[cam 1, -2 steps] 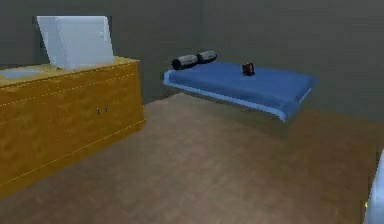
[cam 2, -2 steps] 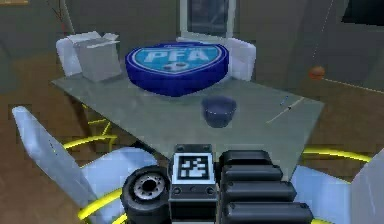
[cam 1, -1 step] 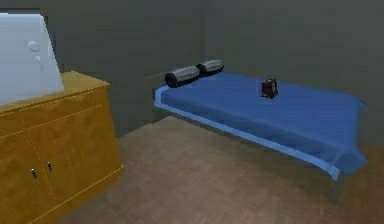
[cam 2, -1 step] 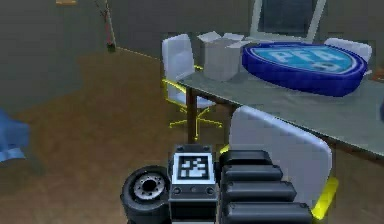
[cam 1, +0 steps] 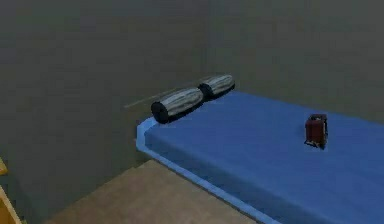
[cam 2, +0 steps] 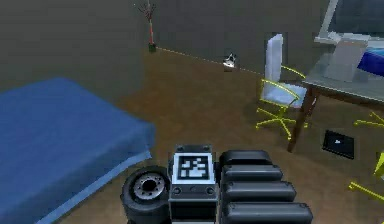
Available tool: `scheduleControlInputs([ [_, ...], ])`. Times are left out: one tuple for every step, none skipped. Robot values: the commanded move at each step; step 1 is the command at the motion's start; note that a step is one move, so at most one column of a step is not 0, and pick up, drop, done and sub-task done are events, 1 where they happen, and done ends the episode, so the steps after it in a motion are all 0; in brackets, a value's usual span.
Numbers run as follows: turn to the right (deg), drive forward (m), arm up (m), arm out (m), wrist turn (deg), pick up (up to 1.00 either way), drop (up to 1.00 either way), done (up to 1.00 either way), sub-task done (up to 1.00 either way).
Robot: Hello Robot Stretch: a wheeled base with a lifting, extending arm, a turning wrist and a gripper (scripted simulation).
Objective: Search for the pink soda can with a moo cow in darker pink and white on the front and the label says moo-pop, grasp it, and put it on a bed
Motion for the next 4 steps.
scheduleControlInputs([
  [6.0, 0.0, 0.0, 0.0, 0.0, 0.0, 0.0, 0.0, 0.0],
  [0.0, 0.65, 0.0, 0.0, 0.0, 0.0, 0.0, 0.0, 0.0],
  [-45.0, 0.0, 0.0, 0.0, 0.0, 0.0, 0.0, 0.0, 0.0],
  [-45.0, 0.0, 0.0, 0.0, 0.0, 0.0, 0.0, 0.0, 0.0],
])
